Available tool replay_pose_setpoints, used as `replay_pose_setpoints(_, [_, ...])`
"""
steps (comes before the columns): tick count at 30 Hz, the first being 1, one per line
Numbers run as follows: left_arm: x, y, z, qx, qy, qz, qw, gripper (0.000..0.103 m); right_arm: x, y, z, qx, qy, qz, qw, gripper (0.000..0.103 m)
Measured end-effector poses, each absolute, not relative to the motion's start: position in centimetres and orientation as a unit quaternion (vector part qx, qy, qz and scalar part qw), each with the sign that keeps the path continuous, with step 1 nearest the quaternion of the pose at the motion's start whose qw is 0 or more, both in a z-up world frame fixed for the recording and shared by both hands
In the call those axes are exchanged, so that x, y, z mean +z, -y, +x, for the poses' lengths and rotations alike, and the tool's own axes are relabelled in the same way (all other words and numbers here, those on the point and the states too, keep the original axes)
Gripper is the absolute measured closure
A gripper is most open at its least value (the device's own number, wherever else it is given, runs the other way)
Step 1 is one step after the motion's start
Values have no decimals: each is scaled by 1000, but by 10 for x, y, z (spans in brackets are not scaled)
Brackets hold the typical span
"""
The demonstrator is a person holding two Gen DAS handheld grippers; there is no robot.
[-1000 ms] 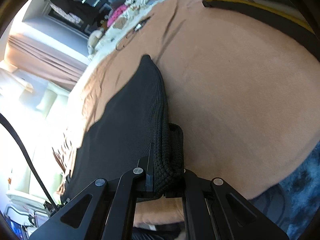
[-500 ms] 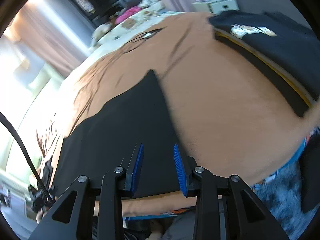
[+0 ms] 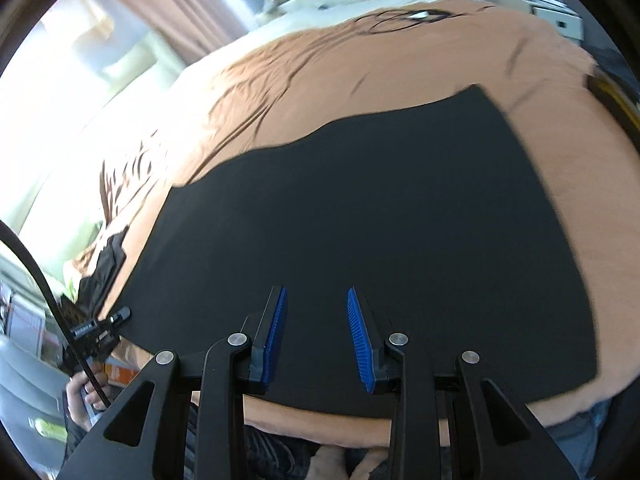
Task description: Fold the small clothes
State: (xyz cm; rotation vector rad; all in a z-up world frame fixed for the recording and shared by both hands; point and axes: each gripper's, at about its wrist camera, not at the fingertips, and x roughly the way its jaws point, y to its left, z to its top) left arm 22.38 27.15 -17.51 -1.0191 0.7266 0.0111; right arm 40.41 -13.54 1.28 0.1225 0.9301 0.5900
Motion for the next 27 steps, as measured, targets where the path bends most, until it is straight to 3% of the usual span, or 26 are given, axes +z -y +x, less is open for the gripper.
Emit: replay_pose_setpoints(27, [-182,-274,193,0,-286,-543,790,99,-34,47,493,299,-509,-29,807,86])
